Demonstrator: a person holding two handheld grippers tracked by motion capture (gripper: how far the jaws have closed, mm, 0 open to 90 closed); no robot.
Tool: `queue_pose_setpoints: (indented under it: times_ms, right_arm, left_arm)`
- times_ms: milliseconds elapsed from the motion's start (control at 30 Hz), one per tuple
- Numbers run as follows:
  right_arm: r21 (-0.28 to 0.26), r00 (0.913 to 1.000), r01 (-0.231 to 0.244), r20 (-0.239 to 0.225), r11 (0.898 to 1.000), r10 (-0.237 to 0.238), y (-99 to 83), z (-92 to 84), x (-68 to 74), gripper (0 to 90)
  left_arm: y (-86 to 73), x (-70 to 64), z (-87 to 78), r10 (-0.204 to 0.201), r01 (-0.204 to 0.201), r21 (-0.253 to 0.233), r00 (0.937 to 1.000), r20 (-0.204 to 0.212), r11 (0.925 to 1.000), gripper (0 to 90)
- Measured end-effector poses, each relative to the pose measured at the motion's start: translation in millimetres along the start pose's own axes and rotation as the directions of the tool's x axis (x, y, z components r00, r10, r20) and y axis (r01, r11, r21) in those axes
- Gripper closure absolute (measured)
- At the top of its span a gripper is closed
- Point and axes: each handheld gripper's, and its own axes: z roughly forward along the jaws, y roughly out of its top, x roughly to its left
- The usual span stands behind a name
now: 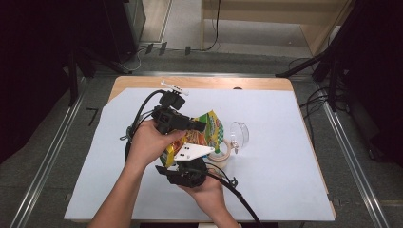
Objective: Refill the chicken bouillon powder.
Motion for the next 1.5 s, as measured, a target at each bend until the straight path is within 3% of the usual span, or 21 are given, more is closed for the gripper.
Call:
queue_pose_setpoints:
  times_ms: [133,267,1167,1500]
  right_arm:
    - [-0.005,1.0,0.0,0.007,1.0,0.0,-0.3,-1.0,1.6,68.0]
    - [0.003,0.9978,0.048,0.046,0.999,-0.048,1.0,-2.1,6.8,68.0]
    - [0.014,0.9972,0.056,0.047,0.998,-0.057,8.3,-1.9,11.5,68.0]
    - [0.017,0.9985,0.038,0.039,0.999,-0.038,7.0,-0.2,10.8,68.1]
  left_arm:
    - [-0.1,0.5,0.1,-0.001,0.001,0.0,1.0,-0.006,1.0,79.1]
    - [-0.2,1.7,-0.7,-0.004,0.005,0.002,0.9999,-0.01,1.0,78.8]
    - [-0.6,4.5,-8.5,-0.012,0.012,-0.022,0.9999,-0.005,0.9997,78.2]
    - [-0.8,6.4,-6.4,-0.019,0.019,-0.014,0.9998,-0.006,0.9997,78.2]
